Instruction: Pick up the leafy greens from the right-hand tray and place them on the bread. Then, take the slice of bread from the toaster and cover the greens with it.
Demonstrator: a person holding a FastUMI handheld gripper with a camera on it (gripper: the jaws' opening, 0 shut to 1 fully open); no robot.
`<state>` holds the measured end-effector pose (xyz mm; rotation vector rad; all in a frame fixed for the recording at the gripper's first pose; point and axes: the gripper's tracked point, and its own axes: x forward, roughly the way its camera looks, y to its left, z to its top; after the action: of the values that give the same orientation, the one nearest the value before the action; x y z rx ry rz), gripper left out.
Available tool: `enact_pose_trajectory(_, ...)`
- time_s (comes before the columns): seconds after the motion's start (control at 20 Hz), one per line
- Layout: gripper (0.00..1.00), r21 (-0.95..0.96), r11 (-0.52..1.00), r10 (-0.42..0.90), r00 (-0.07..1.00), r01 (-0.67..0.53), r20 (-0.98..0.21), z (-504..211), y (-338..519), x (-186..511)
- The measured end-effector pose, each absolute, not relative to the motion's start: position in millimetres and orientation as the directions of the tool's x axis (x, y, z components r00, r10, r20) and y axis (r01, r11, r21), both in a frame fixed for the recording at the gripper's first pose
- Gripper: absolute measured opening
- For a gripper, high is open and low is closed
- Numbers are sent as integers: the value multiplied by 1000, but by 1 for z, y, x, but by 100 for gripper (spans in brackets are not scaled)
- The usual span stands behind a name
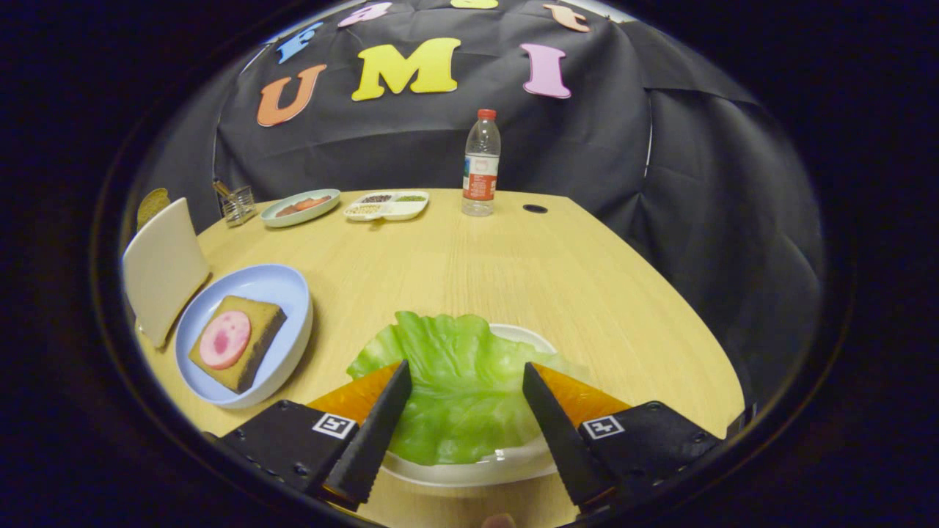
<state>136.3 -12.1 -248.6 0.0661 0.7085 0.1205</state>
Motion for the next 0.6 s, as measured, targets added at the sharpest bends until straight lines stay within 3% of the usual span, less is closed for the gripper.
enact_pose_trajectory(0.2, 61, 102, 990, 138, 757, -95, -638, -250, -10, 143)
enact_pose_trajectory(0.25, 28, 102, 991, 135, 759, -90, -637, -250, -10, 140)
enact_pose_trajectory(0.3, 27, 104, 989, 148, 762, -106, -631, -248, -8, 142)
enact_pose_trajectory(0.35, 1, 103, 991, 136, 763, -90, -632, -250, -10, 143)
enact_pose_trajectory(0.6, 1, 142, 988, 132, 811, -61, -570, -228, -10, 145)
